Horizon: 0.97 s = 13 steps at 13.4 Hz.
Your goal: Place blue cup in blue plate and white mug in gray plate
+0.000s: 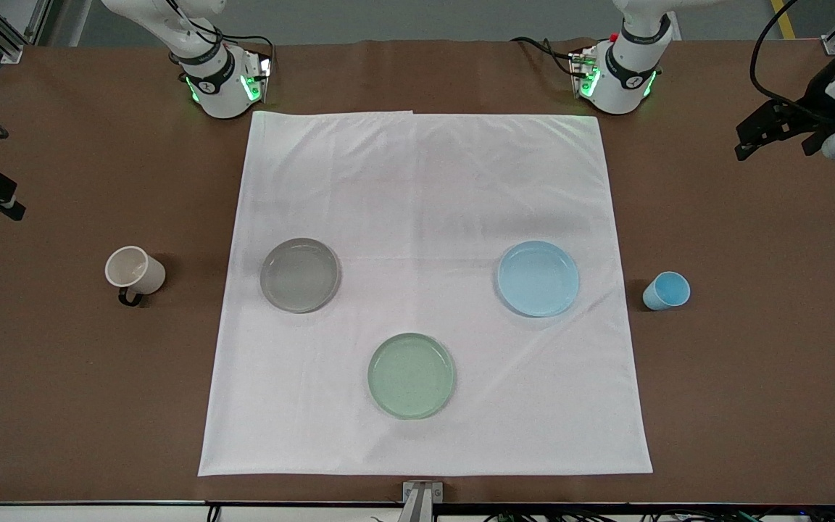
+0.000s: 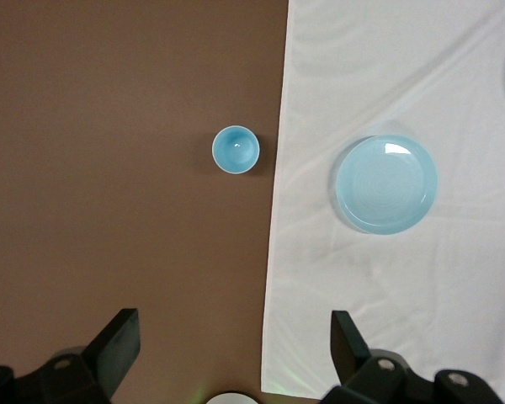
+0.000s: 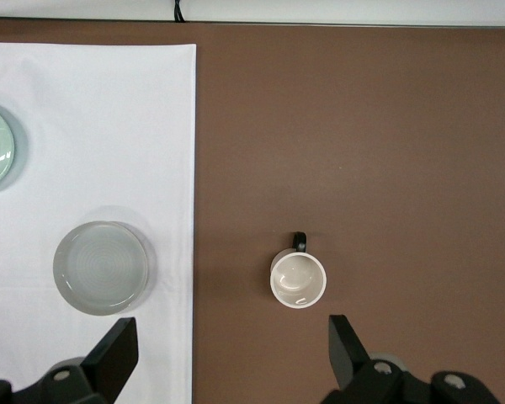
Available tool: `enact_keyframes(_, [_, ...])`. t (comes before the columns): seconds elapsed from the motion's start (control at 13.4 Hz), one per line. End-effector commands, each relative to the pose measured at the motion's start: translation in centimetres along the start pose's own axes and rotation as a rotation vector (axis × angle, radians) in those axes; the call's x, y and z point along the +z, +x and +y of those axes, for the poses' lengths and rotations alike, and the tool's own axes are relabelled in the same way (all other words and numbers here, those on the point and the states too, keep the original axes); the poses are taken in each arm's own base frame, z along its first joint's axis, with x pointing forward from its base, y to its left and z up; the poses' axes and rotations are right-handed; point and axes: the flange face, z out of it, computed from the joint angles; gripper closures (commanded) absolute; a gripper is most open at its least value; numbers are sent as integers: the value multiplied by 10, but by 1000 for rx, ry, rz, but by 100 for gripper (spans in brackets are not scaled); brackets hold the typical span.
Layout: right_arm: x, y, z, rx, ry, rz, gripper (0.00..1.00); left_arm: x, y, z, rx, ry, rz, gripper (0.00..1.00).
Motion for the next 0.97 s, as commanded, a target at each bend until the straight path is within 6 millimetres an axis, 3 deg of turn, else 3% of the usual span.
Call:
enact_keyframes(0.0, [-2, 3, 1, 15, -8, -4, 0, -5, 0, 0, 22, -6, 0, 0])
enact_keyframes(0.22, [-2, 3, 1, 14, -10, -4, 0, 2, 8, -6, 11, -6, -14, 0])
enact_keyframes(0.37, [1, 4, 4, 21, -11, -14, 0, 29, 26, -21, -4, -9, -60, 0])
enact_keyframes(0.52, [26, 13, 4, 20, -10, -53, 0, 69, 43, -21, -4, -13, -47, 0])
enact_keyframes(0.75, [47, 20, 5, 15, -8, -87, 0, 152, 62, -27, 15, 50, -53, 0])
enact_keyframes(0.9, [71, 21, 22, 43, -9, -129, 0, 204, 69, -51, -7, 65, -19, 0])
